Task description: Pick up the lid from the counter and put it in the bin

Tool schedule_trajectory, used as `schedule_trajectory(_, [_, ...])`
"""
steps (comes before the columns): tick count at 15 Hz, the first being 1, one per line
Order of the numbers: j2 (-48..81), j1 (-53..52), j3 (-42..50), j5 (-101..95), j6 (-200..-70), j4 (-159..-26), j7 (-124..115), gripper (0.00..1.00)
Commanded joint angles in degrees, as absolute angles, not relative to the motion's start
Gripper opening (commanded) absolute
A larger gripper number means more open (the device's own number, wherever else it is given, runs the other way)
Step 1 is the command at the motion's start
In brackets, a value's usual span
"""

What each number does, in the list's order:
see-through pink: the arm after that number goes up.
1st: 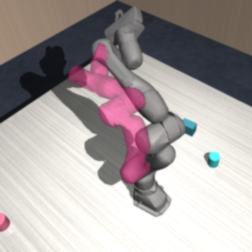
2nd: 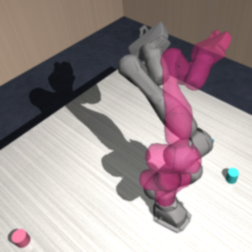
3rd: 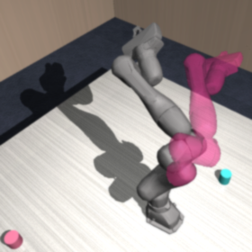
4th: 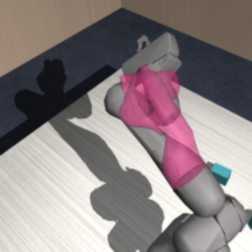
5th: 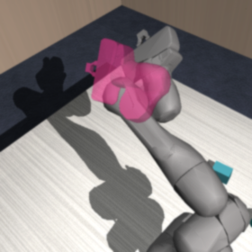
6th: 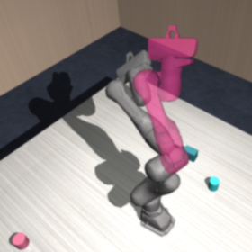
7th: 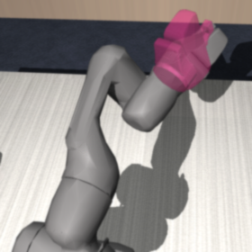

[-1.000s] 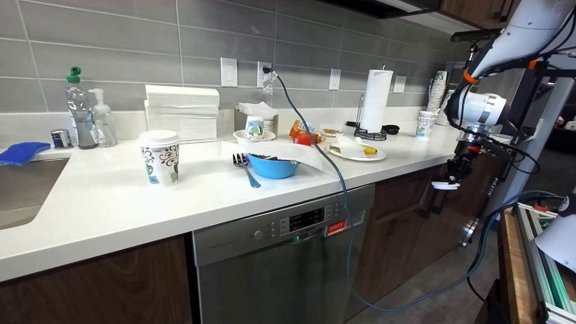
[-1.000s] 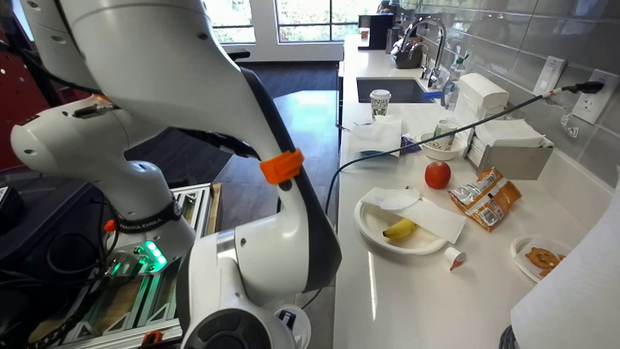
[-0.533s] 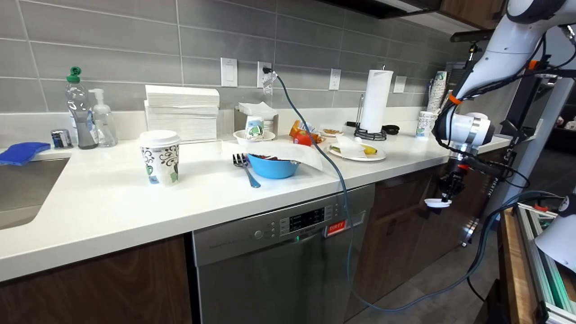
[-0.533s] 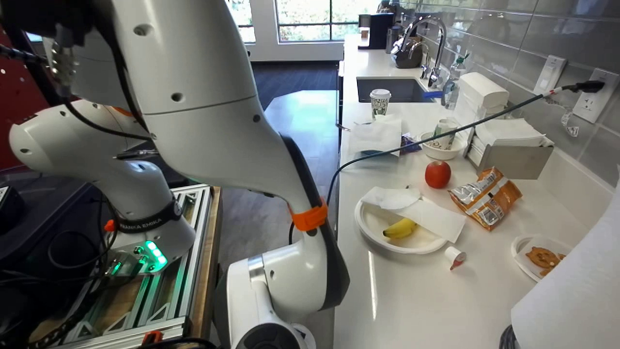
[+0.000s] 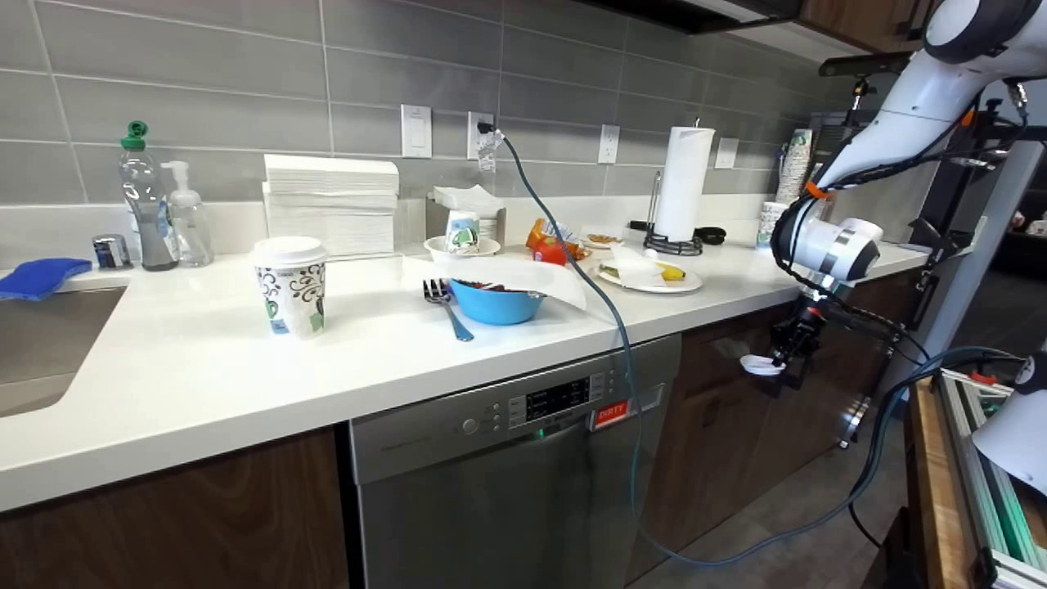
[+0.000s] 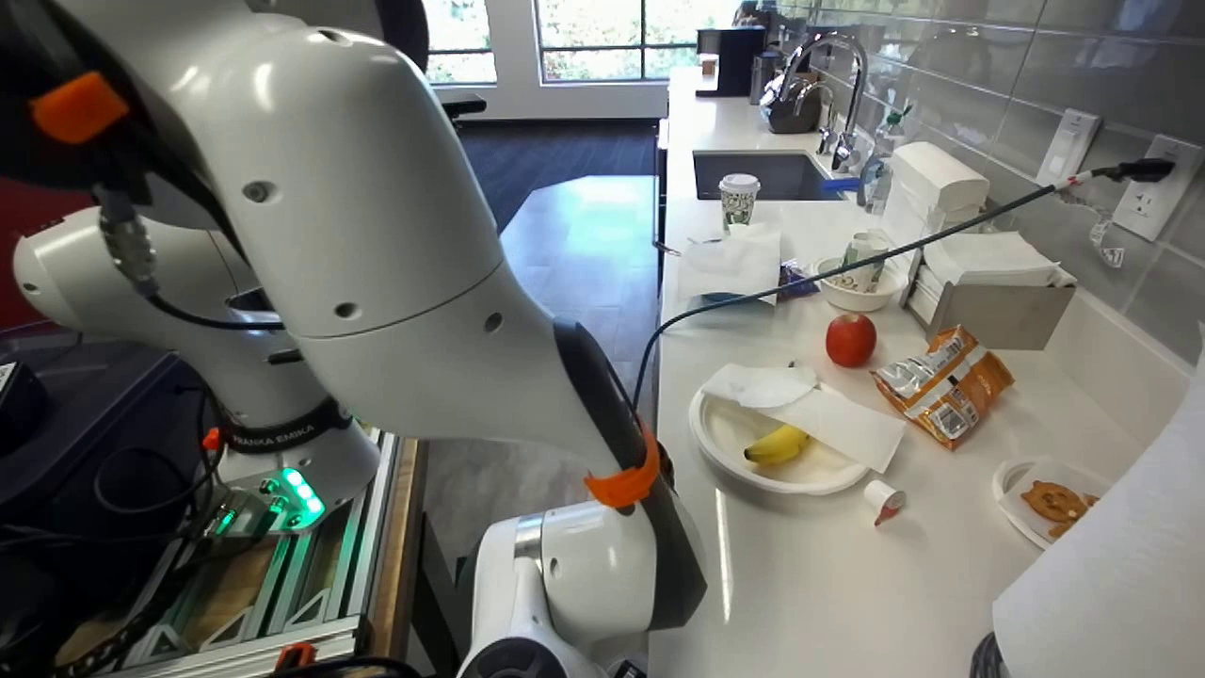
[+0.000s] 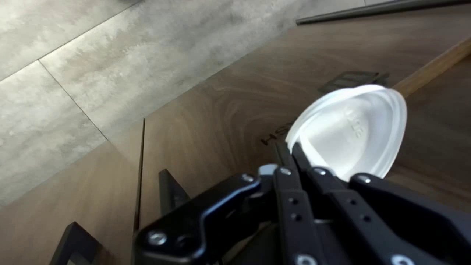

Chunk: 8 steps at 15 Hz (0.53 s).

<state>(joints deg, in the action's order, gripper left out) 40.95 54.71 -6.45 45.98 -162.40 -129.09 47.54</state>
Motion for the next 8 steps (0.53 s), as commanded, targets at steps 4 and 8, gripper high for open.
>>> schedule_trajectory(4, [47.2, 67.7, -20.2, 57.0, -166.0, -122.5, 57.7, 0.01])
schedule_trajectory(8, [50.5, 73.4, -25.4, 60.7, -166.0, -121.2, 67.4, 0.01])
